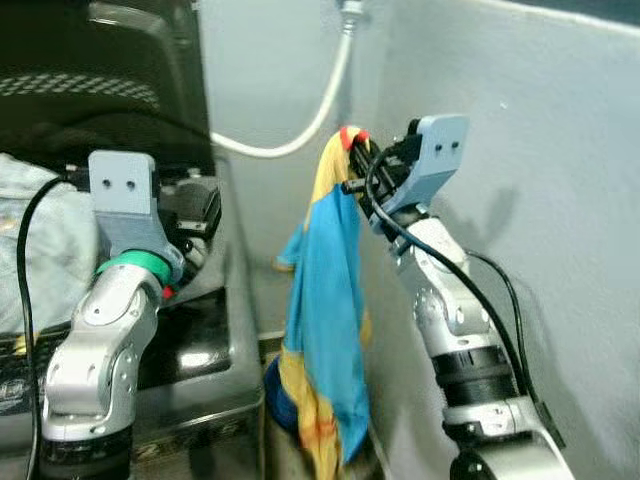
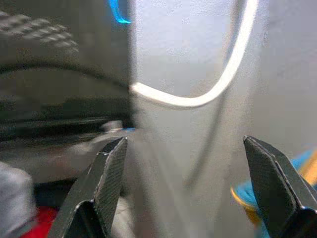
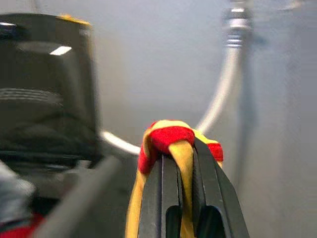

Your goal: Clothes washing

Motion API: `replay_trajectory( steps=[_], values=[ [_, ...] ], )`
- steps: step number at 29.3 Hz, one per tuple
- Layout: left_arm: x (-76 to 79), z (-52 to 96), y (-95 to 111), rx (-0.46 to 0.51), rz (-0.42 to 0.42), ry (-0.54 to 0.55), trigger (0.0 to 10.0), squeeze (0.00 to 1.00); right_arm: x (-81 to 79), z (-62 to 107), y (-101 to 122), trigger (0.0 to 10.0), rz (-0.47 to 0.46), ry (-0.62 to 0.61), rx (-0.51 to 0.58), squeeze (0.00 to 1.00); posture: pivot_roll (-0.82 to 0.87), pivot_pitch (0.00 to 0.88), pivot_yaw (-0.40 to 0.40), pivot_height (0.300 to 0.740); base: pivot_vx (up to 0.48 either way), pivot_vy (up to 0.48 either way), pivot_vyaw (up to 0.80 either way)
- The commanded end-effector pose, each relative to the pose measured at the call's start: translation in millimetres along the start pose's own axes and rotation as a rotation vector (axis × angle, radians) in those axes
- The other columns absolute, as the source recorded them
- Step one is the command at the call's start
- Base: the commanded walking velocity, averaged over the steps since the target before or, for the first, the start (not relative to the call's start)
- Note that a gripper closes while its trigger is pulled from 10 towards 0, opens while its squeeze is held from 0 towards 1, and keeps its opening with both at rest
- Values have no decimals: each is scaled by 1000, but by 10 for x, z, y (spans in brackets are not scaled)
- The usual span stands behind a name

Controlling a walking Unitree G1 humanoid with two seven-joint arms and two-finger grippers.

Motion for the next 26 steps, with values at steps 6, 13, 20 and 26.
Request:
replay_trajectory(
  steps=[6, 13, 20, 26],
  values=[
    [3, 40, 151, 60, 26, -3, 10000, 0, -132, -19, 182, 10000, 18, 48, 60, 0, 131, 0, -17, 740, 0, 0, -325],
    [144, 74, 340, 131, 11, -82, 10000, 0, -136, -68, 578, 10000, -46, 53, 204, 0, 130, 0, -21, 740, 0, 0, 0],
    [26, 73, 363, 132, 4, -33, 10000, 0, -183, -93, 618, 10000, -54, 88, 192, 0, 132, 0, -27, 740, 0, 0, 0],
    [45, 110, 377, 134, 15, -29, 10000, 0, -213, -84, 531, 10000, -66, 102, 156, 0, 137, 0, -36, 740, 0, 0, 0]
  ],
)
Point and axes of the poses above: a point about 5 cm out from each wrist's last joint towards the gripper, its own z axis pointing back from the gripper into the wrist, its own y axis along the axis of the wrist's last joint, x = y × z, the point moved 6 cm from there along -z, pointing out of the wrist towards the gripper, and after that the axes turned 12 degrees about -z, right-handed, at the moved point
